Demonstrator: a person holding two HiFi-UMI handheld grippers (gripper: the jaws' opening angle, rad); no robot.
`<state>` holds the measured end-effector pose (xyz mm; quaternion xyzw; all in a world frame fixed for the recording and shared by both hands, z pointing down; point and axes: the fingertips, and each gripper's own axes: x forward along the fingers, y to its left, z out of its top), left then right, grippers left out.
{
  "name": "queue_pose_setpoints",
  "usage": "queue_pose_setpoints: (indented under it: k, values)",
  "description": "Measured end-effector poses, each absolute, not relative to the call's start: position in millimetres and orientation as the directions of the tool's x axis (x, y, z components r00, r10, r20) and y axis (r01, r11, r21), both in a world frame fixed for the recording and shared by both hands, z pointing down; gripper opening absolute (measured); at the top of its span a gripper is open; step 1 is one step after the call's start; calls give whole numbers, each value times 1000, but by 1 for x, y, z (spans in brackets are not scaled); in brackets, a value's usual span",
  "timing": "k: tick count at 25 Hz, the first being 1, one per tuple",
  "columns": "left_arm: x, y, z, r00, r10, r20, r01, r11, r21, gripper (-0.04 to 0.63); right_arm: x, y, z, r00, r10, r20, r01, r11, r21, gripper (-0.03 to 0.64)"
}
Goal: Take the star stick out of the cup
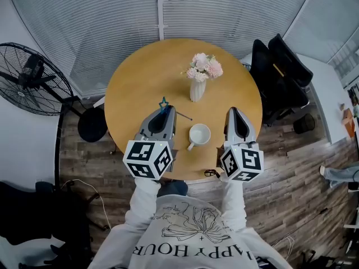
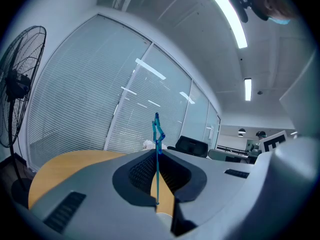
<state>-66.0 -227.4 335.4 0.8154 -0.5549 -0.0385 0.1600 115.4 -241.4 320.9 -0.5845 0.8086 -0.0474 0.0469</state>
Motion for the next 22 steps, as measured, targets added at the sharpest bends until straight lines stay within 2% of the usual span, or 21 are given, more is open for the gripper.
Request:
queue_pose_setpoints:
  k: [22]
  values:
    - [-62, -225, 335, 395, -910, 128, -890, -345, 297, 21, 112, -241, 325, -326, -945, -5, -937, 324, -129, 11]
